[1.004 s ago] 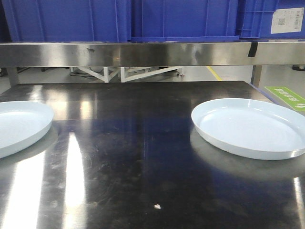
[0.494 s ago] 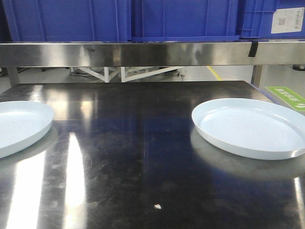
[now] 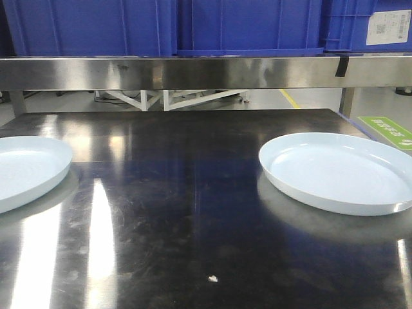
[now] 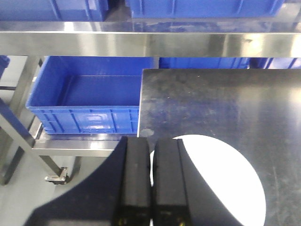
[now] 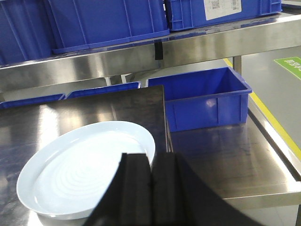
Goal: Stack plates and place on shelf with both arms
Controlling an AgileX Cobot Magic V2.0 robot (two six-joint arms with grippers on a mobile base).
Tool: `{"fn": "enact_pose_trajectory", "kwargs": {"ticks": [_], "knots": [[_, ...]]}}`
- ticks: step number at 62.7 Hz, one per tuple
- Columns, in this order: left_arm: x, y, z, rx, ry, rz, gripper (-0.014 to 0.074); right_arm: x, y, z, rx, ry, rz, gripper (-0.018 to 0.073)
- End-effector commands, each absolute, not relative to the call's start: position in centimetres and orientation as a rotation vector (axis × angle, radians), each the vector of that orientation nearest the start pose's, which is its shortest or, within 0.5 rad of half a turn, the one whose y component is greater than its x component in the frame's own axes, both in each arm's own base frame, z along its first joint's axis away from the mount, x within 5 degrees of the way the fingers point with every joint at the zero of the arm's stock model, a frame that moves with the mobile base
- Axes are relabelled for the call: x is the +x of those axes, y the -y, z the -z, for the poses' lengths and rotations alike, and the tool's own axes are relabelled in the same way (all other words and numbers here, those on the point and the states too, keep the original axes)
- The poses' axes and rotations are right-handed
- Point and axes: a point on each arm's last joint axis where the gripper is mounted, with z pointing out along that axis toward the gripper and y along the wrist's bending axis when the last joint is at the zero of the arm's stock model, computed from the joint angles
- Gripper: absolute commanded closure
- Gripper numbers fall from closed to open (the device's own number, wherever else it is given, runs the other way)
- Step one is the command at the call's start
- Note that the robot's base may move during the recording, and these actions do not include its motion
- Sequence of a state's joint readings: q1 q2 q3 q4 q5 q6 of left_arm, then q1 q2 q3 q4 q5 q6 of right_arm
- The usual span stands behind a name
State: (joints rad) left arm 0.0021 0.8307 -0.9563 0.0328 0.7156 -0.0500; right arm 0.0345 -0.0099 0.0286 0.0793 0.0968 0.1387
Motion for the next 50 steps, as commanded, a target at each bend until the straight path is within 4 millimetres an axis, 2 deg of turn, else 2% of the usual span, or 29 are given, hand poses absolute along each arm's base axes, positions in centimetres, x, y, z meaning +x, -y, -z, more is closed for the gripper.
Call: {"fn": "enact_pose_trajectory", "kwargs": {"ticks": [1,50], "knots": [[15.90,-0.15,-40.66,-0.046,-1.958,0.010,0.0510,5.41,-0.16,-21.00,0.128,-1.471,-0.189,0.0504],[15.83,-0.10,-40.66,-0.049,-1.960,0.020,0.0510,5.41,-0.16,-21.00,0.128,-1.471,-0.189,0.0504]]}}
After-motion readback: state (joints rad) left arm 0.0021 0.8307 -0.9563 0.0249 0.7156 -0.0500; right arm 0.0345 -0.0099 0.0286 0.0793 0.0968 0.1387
